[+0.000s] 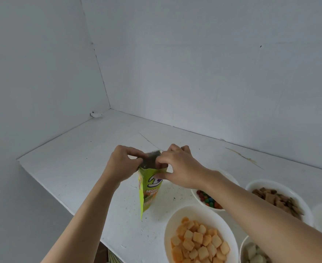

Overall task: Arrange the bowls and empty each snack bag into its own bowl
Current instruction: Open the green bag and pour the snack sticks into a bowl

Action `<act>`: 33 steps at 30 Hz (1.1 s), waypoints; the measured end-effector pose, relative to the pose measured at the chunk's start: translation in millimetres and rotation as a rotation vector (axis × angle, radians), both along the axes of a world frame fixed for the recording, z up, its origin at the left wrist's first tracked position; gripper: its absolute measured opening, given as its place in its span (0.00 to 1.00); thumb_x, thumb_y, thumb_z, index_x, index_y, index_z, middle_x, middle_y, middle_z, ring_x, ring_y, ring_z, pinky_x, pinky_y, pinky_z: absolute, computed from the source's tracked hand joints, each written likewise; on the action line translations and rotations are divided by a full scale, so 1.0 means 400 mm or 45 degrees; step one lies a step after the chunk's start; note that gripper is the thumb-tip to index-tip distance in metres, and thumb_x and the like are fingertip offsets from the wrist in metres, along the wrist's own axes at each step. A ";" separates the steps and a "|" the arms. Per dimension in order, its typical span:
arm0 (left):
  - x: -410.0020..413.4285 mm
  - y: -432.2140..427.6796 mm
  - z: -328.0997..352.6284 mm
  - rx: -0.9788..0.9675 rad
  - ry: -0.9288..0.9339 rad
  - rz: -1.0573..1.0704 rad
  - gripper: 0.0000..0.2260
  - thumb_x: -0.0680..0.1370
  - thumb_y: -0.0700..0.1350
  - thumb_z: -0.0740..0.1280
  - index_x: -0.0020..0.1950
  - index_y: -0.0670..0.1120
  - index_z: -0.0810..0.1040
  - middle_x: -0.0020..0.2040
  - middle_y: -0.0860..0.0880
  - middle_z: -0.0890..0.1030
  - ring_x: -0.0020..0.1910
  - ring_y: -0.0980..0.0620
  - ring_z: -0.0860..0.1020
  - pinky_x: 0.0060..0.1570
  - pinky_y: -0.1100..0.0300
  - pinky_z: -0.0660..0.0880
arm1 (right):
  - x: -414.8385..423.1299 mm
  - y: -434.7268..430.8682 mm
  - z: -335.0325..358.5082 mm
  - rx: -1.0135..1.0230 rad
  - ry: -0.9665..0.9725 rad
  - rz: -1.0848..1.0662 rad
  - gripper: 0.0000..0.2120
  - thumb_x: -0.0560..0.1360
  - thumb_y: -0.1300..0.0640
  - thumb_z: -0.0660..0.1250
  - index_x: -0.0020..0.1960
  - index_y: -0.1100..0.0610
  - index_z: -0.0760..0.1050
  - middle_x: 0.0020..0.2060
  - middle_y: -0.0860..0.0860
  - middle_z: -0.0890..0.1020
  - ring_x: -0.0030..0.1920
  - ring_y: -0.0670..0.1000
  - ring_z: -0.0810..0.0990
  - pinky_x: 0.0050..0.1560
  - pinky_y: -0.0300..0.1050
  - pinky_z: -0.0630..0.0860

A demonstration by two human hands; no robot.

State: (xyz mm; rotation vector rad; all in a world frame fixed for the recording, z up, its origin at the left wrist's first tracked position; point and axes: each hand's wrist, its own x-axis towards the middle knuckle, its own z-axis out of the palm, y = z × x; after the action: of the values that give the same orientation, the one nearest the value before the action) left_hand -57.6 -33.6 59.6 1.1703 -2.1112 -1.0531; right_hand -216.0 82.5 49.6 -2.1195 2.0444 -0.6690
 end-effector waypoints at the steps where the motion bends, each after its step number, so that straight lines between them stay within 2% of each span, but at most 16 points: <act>1: -0.005 0.006 0.009 0.021 0.063 0.003 0.14 0.76 0.35 0.67 0.42 0.50 0.89 0.43 0.50 0.85 0.36 0.53 0.78 0.31 0.65 0.73 | -0.001 0.004 0.003 -0.064 0.021 0.021 0.05 0.77 0.46 0.71 0.46 0.46 0.77 0.42 0.36 0.73 0.54 0.47 0.67 0.57 0.52 0.62; 2: -0.011 0.012 0.021 0.036 0.135 -0.003 0.14 0.76 0.34 0.67 0.42 0.50 0.89 0.40 0.50 0.85 0.34 0.53 0.78 0.31 0.65 0.73 | -0.002 0.008 0.006 -0.147 0.030 0.035 0.05 0.77 0.47 0.71 0.47 0.47 0.80 0.43 0.36 0.74 0.55 0.47 0.68 0.58 0.53 0.63; 4: -0.024 0.026 0.054 0.075 0.291 -0.033 0.12 0.76 0.35 0.68 0.43 0.50 0.89 0.38 0.48 0.87 0.35 0.48 0.81 0.35 0.57 0.79 | 0.000 0.017 0.019 -0.307 0.006 0.050 0.05 0.77 0.50 0.71 0.48 0.50 0.82 0.46 0.39 0.79 0.56 0.48 0.71 0.59 0.52 0.65; 6: -0.034 0.039 0.090 0.121 0.434 -0.089 0.10 0.79 0.38 0.68 0.48 0.49 0.88 0.43 0.47 0.87 0.38 0.44 0.81 0.43 0.48 0.79 | -0.002 0.027 0.041 -0.410 -0.042 0.032 0.06 0.77 0.52 0.70 0.48 0.54 0.83 0.45 0.45 0.82 0.52 0.50 0.73 0.56 0.50 0.68; 9: -0.049 0.062 0.130 0.171 0.534 -0.260 0.11 0.84 0.44 0.63 0.56 0.47 0.86 0.50 0.45 0.87 0.45 0.39 0.83 0.50 0.44 0.79 | -0.016 0.056 0.082 -0.528 -0.205 -0.068 0.05 0.78 0.54 0.71 0.47 0.55 0.82 0.43 0.48 0.80 0.46 0.50 0.76 0.50 0.46 0.73; 12: -0.072 0.108 0.143 0.265 0.520 -0.481 0.17 0.84 0.52 0.59 0.59 0.46 0.85 0.52 0.44 0.87 0.54 0.43 0.84 0.55 0.49 0.79 | -0.047 0.099 0.123 -0.659 -0.463 -0.243 0.05 0.78 0.57 0.71 0.44 0.57 0.80 0.41 0.50 0.79 0.43 0.49 0.79 0.44 0.43 0.77; 15: -0.108 0.160 0.119 0.269 0.417 -0.612 0.15 0.81 0.53 0.63 0.56 0.46 0.85 0.50 0.47 0.88 0.50 0.47 0.86 0.51 0.54 0.81 | -0.095 0.150 0.148 -0.756 -0.698 -0.456 0.08 0.78 0.59 0.70 0.40 0.59 0.77 0.37 0.52 0.78 0.40 0.50 0.78 0.42 0.43 0.73; 17: -0.136 0.195 0.092 0.236 0.370 -0.659 0.11 0.79 0.51 0.68 0.54 0.47 0.85 0.47 0.49 0.88 0.47 0.49 0.87 0.47 0.57 0.83 | -0.128 0.193 0.158 -0.801 -0.823 -0.553 0.09 0.78 0.59 0.69 0.41 0.60 0.76 0.36 0.55 0.79 0.40 0.56 0.78 0.42 0.46 0.72; 20: -0.183 0.241 0.052 0.214 0.390 -0.608 0.11 0.74 0.53 0.72 0.53 0.50 0.85 0.45 0.53 0.88 0.45 0.53 0.87 0.43 0.62 0.82 | -0.173 0.267 0.166 -0.886 -0.902 -0.662 0.10 0.79 0.58 0.69 0.41 0.62 0.76 0.36 0.60 0.80 0.42 0.62 0.78 0.41 0.49 0.74; 23: -0.238 0.279 0.010 0.334 0.538 -0.551 0.15 0.74 0.53 0.76 0.57 0.51 0.81 0.51 0.49 0.87 0.51 0.47 0.86 0.50 0.49 0.82 | -0.213 0.342 0.164 -0.923 -0.984 -0.780 0.11 0.79 0.57 0.68 0.41 0.62 0.77 0.35 0.57 0.79 0.38 0.59 0.78 0.39 0.49 0.73; 25: -0.277 0.314 -0.015 0.449 0.648 -0.610 0.18 0.76 0.49 0.74 0.64 0.55 0.74 0.57 0.47 0.84 0.56 0.44 0.84 0.52 0.46 0.82 | -0.242 0.390 0.153 -0.952 -1.117 -0.892 0.11 0.79 0.58 0.68 0.41 0.63 0.76 0.33 0.52 0.78 0.36 0.49 0.75 0.38 0.42 0.71; 28: -0.329 0.384 -0.031 0.529 0.740 -0.771 0.30 0.79 0.43 0.68 0.71 0.70 0.60 0.64 0.45 0.81 0.60 0.44 0.83 0.57 0.46 0.81 | -0.291 0.464 0.135 -1.004 -1.303 -1.064 0.12 0.79 0.58 0.68 0.41 0.65 0.75 0.34 0.50 0.76 0.37 0.45 0.73 0.38 0.38 0.69; 30: -0.366 0.431 -0.031 0.512 0.756 -0.832 0.37 0.80 0.42 0.66 0.73 0.75 0.52 0.65 0.46 0.79 0.62 0.46 0.82 0.59 0.51 0.81 | -0.320 0.514 0.125 -1.015 -1.345 -1.137 0.12 0.80 0.58 0.68 0.41 0.63 0.75 0.33 0.48 0.76 0.36 0.44 0.73 0.38 0.37 0.69; 31: -0.384 0.454 -0.031 0.499 0.767 -0.840 0.37 0.81 0.42 0.66 0.74 0.76 0.50 0.66 0.47 0.79 0.62 0.47 0.82 0.60 0.52 0.80 | -0.333 0.538 0.121 -1.018 -1.357 -1.169 0.11 0.80 0.58 0.68 0.40 0.62 0.76 0.32 0.46 0.76 0.34 0.43 0.73 0.37 0.35 0.69; 33: -0.418 0.496 -0.031 0.492 0.776 -0.863 0.33 0.82 0.41 0.65 0.74 0.72 0.56 0.66 0.48 0.78 0.63 0.47 0.81 0.60 0.51 0.80 | -0.357 0.584 0.112 -1.017 -1.365 -1.229 0.11 0.80 0.57 0.68 0.39 0.58 0.77 0.30 0.43 0.76 0.32 0.41 0.73 0.35 0.32 0.69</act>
State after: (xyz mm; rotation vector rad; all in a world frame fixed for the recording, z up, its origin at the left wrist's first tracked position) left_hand -224.7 164.8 47.4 0.1627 -1.8518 -1.8919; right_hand -359.0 316.1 94.5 -0.3148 2.0240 -2.3298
